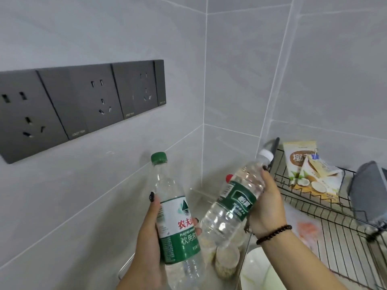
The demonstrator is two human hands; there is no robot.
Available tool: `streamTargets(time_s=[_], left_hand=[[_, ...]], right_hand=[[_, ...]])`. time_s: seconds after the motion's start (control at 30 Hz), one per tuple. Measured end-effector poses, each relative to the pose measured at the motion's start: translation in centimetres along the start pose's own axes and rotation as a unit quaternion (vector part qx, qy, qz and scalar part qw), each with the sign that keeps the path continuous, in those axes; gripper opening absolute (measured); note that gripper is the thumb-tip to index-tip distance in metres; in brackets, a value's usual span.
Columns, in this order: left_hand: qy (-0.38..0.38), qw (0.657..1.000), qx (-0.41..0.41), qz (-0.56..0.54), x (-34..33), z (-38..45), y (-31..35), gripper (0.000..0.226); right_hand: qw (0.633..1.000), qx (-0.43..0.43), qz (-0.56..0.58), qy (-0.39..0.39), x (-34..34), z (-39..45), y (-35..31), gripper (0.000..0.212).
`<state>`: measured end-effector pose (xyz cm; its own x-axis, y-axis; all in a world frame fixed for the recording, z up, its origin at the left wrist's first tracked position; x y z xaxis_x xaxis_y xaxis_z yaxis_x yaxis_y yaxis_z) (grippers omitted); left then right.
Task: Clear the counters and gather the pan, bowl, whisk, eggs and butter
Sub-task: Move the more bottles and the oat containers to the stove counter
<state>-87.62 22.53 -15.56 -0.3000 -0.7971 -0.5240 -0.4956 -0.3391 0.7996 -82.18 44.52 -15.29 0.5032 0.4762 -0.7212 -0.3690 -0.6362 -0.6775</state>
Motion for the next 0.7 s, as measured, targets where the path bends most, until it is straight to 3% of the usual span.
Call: streamTargets(time_s=[0.13, 0.27, 0.43, 0.5, 0.6, 0.7], left_hand=[[0.002, 0.999, 0.016, -0.043, -0.8, -2.0, -0.4, 0.082], [-0.004, 0.995, 0.064, -0.076, -1.4, -3.8, -1.9, 0.090], [-0.022, 0.983, 0.132, -0.130, -2.2, -5.3, -4.6, 0.092], [-0.039, 0.978, 0.155, -0.137, -2.8, -5.8, -5.6, 0.085], [-0.049, 0.972, 0.181, -0.143, -3.2, -6.3, -6.8, 0.079], [-0.039, 0.973, 0.185, -0.129, -2.9, -6.1, -7.2, 0.078]], right_hand=[[0.984, -0.133, 0.104, 0.059, 3.1, -2.6, 3.3, 0.040], [0.965, -0.210, 0.143, 0.060, 4.7, -5.3, 5.0, 0.042], [0.943, -0.295, 0.150, 0.020, 4.8, -8.9, 5.3, 0.068], [0.942, -0.312, 0.120, -0.005, 4.7, -10.2, 5.2, 0.073], [0.943, -0.299, 0.133, -0.059, 4.1, -11.6, 4.7, 0.108], [0.946, -0.277, 0.137, -0.096, 3.5, -13.1, 4.2, 0.099]])
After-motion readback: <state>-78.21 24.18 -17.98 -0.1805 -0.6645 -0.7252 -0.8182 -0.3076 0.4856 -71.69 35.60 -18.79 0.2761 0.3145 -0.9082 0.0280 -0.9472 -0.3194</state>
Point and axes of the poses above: each hand's wrist, its own z-axis towards the middle knuckle, its own x-axis out of the back of the hand, y = z × x, the point moved 9 cm from there along z, towards the middle knuckle, and after that the axes turned 1 degree about -z, right-handed, at the moved point
